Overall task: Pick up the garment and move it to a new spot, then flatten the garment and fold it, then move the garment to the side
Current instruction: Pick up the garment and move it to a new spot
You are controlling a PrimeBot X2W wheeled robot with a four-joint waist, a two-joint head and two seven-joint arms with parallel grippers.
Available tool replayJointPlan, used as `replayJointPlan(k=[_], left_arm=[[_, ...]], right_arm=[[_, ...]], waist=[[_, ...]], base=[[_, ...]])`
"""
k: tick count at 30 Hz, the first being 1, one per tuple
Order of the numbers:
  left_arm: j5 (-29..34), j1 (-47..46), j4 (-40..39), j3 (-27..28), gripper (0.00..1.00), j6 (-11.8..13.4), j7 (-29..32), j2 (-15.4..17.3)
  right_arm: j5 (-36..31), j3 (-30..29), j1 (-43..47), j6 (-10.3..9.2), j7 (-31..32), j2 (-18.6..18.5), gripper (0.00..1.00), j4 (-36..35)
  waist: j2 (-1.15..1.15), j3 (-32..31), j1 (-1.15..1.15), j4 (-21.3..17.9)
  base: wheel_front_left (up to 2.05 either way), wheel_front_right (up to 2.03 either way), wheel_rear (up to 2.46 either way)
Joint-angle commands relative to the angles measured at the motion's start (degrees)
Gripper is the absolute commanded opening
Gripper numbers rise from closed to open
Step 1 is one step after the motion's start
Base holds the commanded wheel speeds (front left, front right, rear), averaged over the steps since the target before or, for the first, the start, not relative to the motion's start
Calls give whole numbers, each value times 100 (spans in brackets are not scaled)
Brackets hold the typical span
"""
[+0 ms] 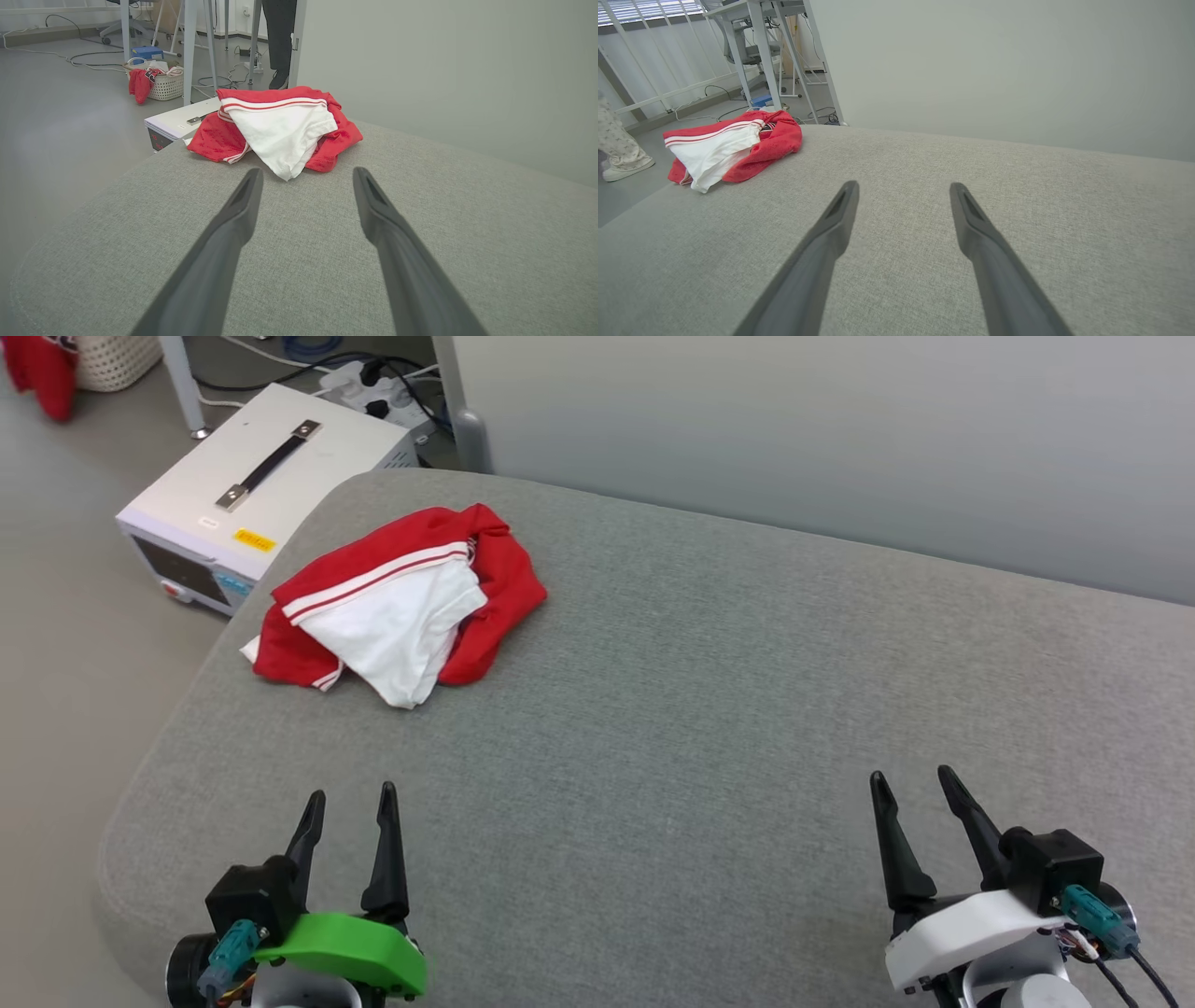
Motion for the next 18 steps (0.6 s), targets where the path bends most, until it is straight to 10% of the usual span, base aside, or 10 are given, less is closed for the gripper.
replayJointPlan(k=[1, 18], left_arm=[[-24, -83, 30, 8, 100, -41, -66, -27], [-71, -32, 90, 10, 100, -117, -134, -28]], right_arm=[[69, 17, -130, -5, -60, -14, 100, 40], [214, 142, -87, -5, -127, -15, 100, 120]], waist=[[0, 25, 0, 347], [0, -117, 0, 942]], base=[[0, 0, 0], [0, 0, 0]])
